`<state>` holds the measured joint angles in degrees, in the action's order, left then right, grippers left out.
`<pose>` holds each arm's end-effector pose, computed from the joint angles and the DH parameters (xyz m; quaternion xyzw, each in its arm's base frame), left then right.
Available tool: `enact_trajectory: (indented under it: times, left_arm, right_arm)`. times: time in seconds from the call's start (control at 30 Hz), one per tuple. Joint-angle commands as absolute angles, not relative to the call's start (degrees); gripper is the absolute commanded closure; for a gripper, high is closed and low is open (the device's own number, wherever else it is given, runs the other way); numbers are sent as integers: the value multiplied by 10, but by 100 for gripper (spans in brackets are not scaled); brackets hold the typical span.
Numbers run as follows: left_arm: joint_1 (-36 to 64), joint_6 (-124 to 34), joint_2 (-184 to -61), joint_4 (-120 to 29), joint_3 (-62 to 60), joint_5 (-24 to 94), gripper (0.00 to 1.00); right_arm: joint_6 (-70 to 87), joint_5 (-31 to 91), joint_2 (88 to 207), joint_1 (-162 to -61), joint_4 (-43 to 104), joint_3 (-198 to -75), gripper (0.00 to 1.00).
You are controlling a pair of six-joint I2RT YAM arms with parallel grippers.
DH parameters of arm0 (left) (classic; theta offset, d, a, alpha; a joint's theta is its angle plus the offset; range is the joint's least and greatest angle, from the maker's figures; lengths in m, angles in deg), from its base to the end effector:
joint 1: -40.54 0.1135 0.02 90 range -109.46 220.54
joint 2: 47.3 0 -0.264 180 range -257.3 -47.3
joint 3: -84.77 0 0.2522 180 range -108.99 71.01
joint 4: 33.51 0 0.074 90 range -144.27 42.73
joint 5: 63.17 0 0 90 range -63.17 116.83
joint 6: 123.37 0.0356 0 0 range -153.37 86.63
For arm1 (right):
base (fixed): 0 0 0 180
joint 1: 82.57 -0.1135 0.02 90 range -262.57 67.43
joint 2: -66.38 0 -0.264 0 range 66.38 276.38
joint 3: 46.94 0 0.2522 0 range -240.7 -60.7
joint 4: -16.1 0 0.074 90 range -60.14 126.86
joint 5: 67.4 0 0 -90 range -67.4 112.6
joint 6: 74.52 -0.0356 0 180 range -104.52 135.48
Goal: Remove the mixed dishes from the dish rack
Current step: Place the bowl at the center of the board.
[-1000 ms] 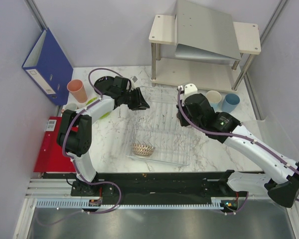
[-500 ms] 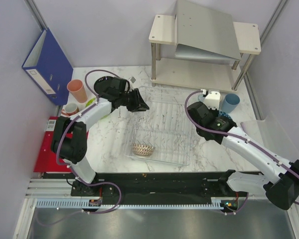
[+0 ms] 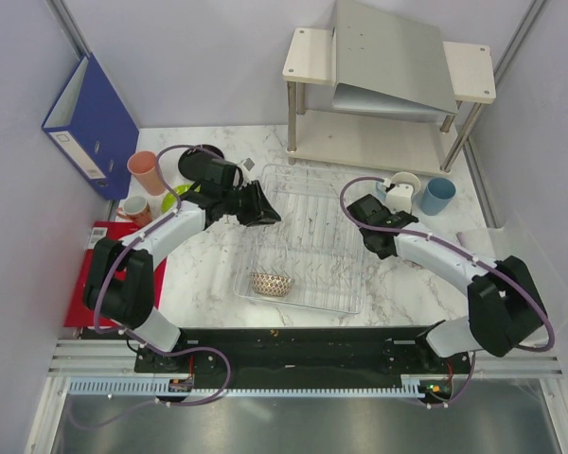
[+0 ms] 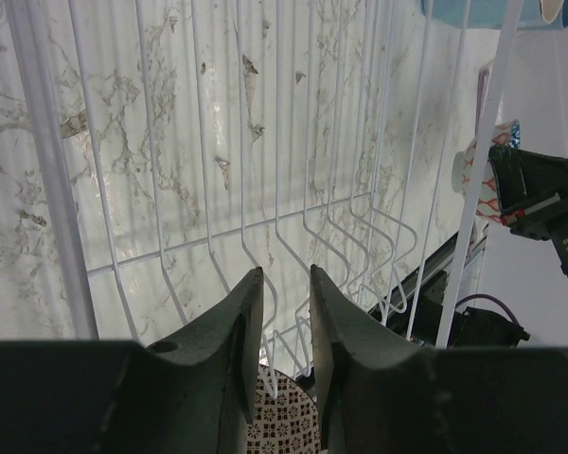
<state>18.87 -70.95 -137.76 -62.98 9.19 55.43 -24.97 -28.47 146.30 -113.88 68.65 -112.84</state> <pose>0.3107 -0.1418 0.2391 -0.0287 0.8978 -0.3837 0.2142 0.2338 0.1098 0.2239 0.1576 0.8737 -0.2346 0.3958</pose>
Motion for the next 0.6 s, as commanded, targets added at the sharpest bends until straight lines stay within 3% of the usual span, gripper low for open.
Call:
enact_trajectory:
  times: [0.0, 0.57]
  left_arm:
    - [188, -724, -1339, -611, 99, 544, 67]
    - [188, -734, -1348, -597, 113, 558, 67]
  right_arm:
    - [-271, -336, 1504, -1132, 656, -1143, 100]
    - [-244, -305, 1600, -1088, 564, -1122, 100]
